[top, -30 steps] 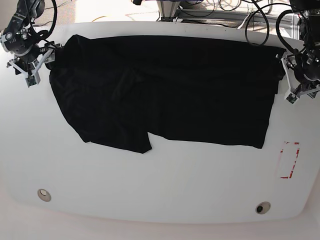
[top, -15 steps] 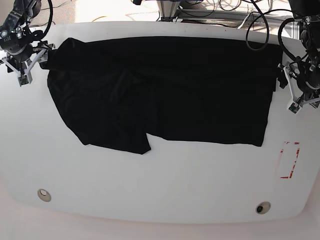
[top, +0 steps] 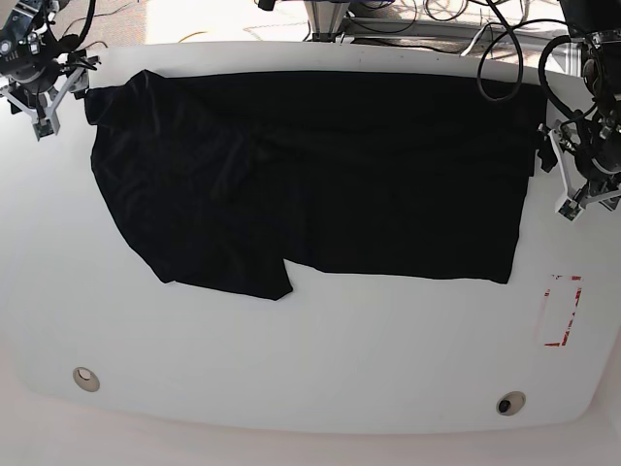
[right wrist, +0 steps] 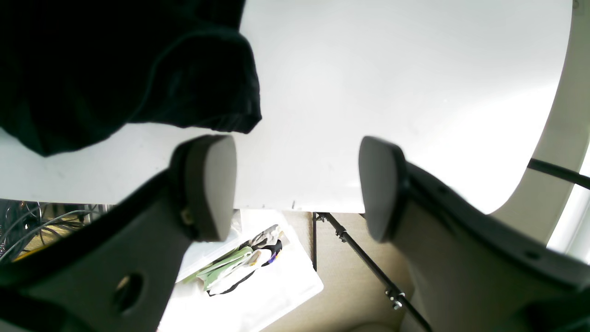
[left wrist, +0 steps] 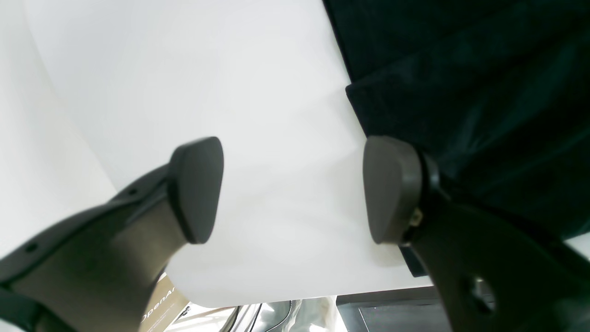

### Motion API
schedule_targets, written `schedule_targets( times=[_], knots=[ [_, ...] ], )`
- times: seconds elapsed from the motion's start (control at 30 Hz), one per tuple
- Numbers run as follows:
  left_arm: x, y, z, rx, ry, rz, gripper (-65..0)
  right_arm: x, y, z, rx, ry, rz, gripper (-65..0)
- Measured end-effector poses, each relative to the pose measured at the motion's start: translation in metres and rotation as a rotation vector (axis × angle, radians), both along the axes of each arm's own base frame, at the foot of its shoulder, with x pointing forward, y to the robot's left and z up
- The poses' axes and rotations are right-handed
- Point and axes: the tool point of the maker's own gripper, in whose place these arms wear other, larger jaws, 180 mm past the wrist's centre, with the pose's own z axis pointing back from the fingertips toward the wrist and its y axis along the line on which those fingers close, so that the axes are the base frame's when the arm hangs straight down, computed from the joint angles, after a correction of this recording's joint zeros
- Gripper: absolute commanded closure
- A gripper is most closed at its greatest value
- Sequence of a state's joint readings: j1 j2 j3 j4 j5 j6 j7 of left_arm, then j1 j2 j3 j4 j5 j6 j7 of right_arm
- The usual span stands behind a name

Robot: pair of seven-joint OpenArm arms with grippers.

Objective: Layout the t-shirt on the table in an organized manner, then fold the t-shirt properly
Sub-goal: 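Open both grippers and release the shirt edge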

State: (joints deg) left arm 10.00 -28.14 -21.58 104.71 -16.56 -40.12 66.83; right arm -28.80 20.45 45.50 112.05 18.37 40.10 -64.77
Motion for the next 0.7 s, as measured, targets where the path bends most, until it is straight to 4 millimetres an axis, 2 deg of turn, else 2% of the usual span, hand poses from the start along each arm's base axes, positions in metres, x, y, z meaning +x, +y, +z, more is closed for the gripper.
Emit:
schedule_targets(
  times=[0.2, 0.37, 0.43, 0.5, 0.57, 0.7],
  knots=[
    [0.001, 0.000, 0.001, 0.000, -0.003, 0.001, -44.7, 0.005, 0.004, 0.003, 0.010, -0.022, 0.010, -39.5],
    [0.004, 0.000, 0.003, -0.003, -0.014, 0.000, -44.6, 0.027, 0.015, 0.011, 0.022, -0.087, 0.024, -39.2],
    [0.005, -0.001, 0.003, -0.005, -0.015, 0.001, -44.6, 0.039, 0.027, 0.012, 0.069, -0.133, 0.029, -37.7],
    [0.007, -0.001, 0.004, -0.004, -0.021, 0.001, -44.6, 0.050, 0.041, 0.013, 0.120, -0.180, 0.048, -33.9],
    [0.011, -0.003, 0.006, -0.013, -0.043, -0.004, -44.6, 0.055, 0.048, 0.012, 0.143, -0.199, 0.043, -26.5],
    [0.022, -0.013, 0.009, -0.056, -0.101, -0.018, -44.6, 0.055, 0.057, -0.005, 0.185, -0.175, 0.009, -12.0]
  ],
)
